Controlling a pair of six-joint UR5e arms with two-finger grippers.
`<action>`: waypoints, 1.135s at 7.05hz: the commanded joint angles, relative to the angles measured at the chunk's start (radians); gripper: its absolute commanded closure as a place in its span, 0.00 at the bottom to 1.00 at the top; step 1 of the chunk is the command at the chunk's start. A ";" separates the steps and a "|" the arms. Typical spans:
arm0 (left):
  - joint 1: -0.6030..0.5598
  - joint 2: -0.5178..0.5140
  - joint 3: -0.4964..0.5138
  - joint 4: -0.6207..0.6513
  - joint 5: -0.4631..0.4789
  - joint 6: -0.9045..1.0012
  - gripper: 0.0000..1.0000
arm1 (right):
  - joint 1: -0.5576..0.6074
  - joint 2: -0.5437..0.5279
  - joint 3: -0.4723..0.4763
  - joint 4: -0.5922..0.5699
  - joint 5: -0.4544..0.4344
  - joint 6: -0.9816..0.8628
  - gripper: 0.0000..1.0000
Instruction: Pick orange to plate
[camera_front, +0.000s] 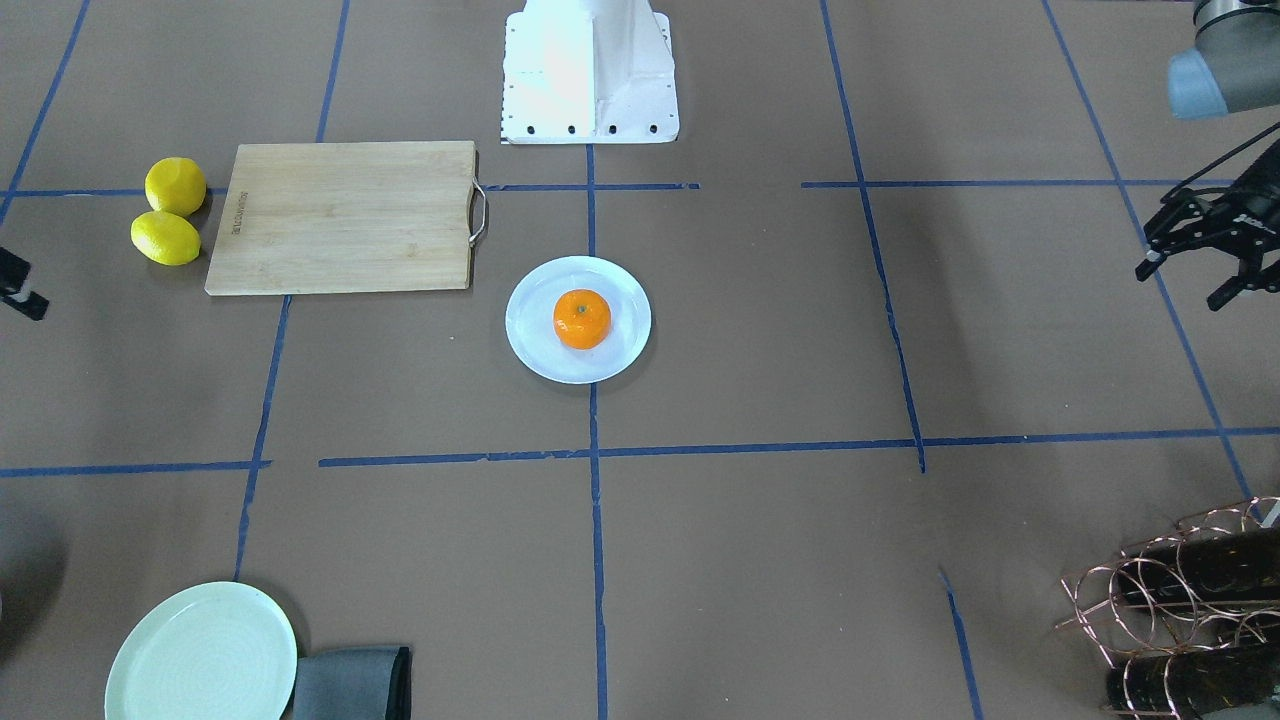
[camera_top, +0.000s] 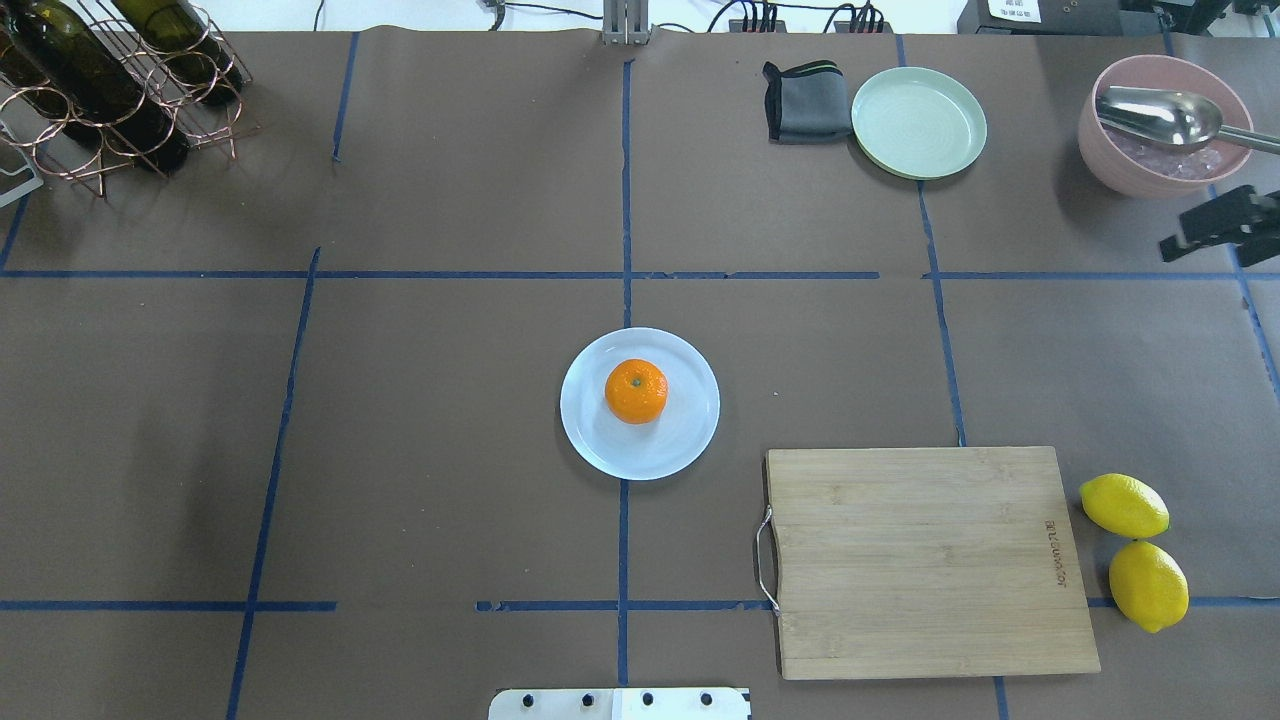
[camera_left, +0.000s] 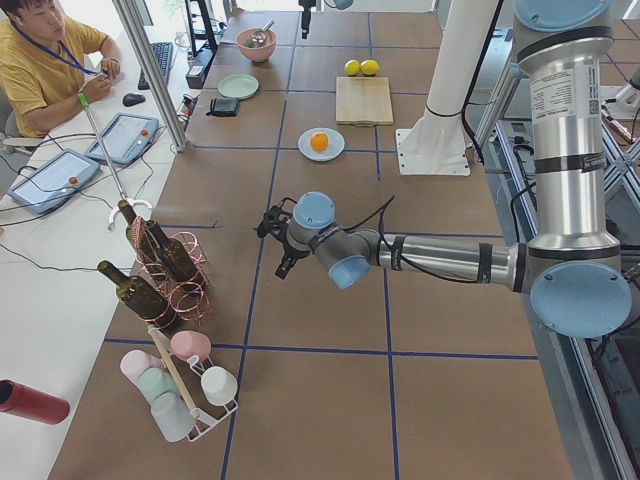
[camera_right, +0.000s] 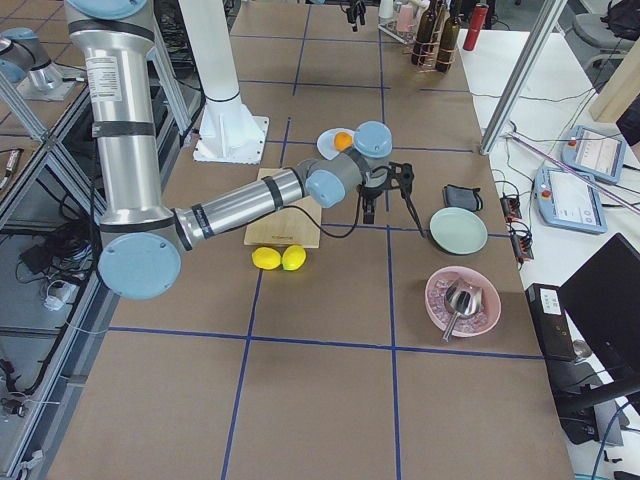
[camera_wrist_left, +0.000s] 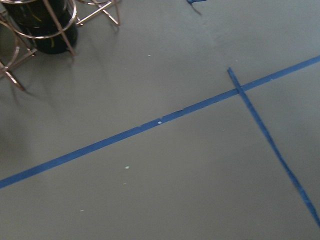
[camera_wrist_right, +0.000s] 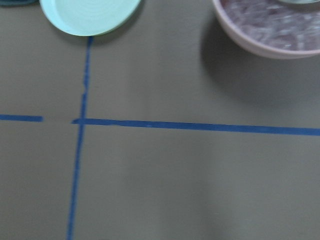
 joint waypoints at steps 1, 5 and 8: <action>-0.184 -0.027 0.012 0.273 -0.041 0.277 0.10 | 0.206 -0.032 -0.040 -0.176 0.003 -0.355 0.00; -0.286 -0.118 -0.046 0.727 -0.060 0.415 0.00 | 0.190 -0.061 0.045 -0.272 -0.050 -0.403 0.00; -0.286 -0.118 -0.097 0.887 -0.067 0.409 0.00 | 0.119 -0.054 -0.007 -0.269 -0.141 -0.453 0.00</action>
